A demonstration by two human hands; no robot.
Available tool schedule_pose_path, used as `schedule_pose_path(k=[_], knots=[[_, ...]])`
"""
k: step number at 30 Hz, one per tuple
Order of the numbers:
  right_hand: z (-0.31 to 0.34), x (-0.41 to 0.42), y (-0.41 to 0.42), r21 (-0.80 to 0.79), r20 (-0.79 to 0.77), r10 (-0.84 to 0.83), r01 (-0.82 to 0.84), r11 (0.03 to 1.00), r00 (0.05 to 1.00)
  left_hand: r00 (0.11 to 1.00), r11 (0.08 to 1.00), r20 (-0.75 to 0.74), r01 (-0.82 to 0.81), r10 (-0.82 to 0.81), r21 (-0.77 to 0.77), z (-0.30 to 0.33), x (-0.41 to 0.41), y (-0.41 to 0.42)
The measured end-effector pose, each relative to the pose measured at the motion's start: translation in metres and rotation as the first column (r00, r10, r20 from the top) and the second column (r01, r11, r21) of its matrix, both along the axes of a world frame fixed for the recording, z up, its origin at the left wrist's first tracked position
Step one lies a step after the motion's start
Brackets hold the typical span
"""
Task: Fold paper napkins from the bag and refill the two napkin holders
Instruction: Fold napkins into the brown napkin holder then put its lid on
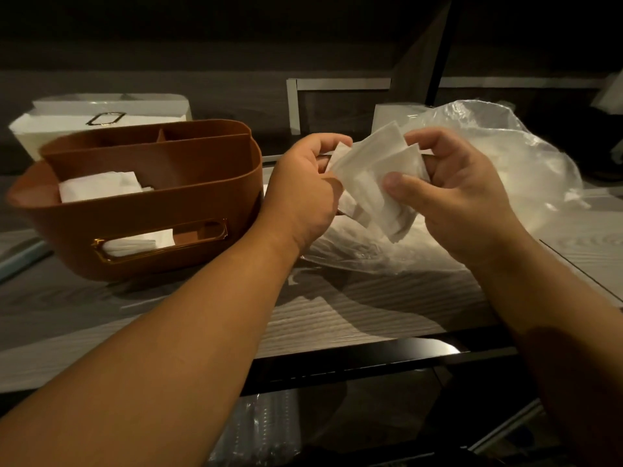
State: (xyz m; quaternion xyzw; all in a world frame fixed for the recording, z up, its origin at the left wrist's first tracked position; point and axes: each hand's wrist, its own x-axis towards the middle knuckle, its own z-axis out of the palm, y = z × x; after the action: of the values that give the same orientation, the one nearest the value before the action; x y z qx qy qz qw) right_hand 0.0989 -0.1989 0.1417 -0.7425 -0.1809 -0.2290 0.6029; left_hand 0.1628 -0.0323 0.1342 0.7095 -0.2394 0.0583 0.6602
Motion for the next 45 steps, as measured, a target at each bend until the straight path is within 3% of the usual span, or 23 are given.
schedule_pose_path(k=[10,14,19,25,31,34,38,42,45], knots=[[-0.007,0.005,-0.001,-0.299,0.112,-0.226,0.250,0.921,0.968,0.954,0.994,-0.279,0.102,-0.112,-0.048,0.007,-0.004,-0.003],[-0.006,0.004,-0.001,-0.213,0.064,-0.239,0.247,0.945,0.969,0.885,0.981,-0.427,0.141,-0.185,-0.133,0.010,-0.004,0.000],[-0.006,0.007,-0.003,-0.180,0.067,-0.339,0.346,0.921,0.938,0.912,0.986,-0.377,0.154,-0.165,-0.058,0.009,-0.006,0.002],[-0.008,0.011,-0.007,-0.129,0.156,-0.429,0.449,0.884,0.890,0.892,0.996,-0.445,0.079,-0.084,-0.030,0.008,-0.002,0.000],[0.016,-0.001,0.018,0.069,0.158,-0.266,0.258,0.964,0.951,0.850,0.996,-0.520,0.082,-0.090,-0.039,0.008,0.001,-0.001],[0.025,0.000,0.034,0.267,-0.035,-0.214,0.215,0.939,0.976,0.832,0.989,-0.538,0.078,-0.132,-0.122,0.012,0.000,0.000],[0.007,0.010,0.039,-0.023,-0.247,-0.464,0.473,0.881,0.851,0.800,0.943,-0.521,0.161,-0.297,-0.291,0.012,-0.007,0.001],[0.002,0.009,0.034,-0.204,-0.186,-0.611,0.578,0.790,0.770,0.832,0.959,-0.501,0.119,-0.238,-0.258,0.011,-0.008,-0.002],[0.004,0.007,0.030,-0.279,-0.184,-0.633,0.578,0.767,0.752,0.827,0.967,-0.521,0.102,-0.212,-0.232,0.009,-0.007,-0.002]])
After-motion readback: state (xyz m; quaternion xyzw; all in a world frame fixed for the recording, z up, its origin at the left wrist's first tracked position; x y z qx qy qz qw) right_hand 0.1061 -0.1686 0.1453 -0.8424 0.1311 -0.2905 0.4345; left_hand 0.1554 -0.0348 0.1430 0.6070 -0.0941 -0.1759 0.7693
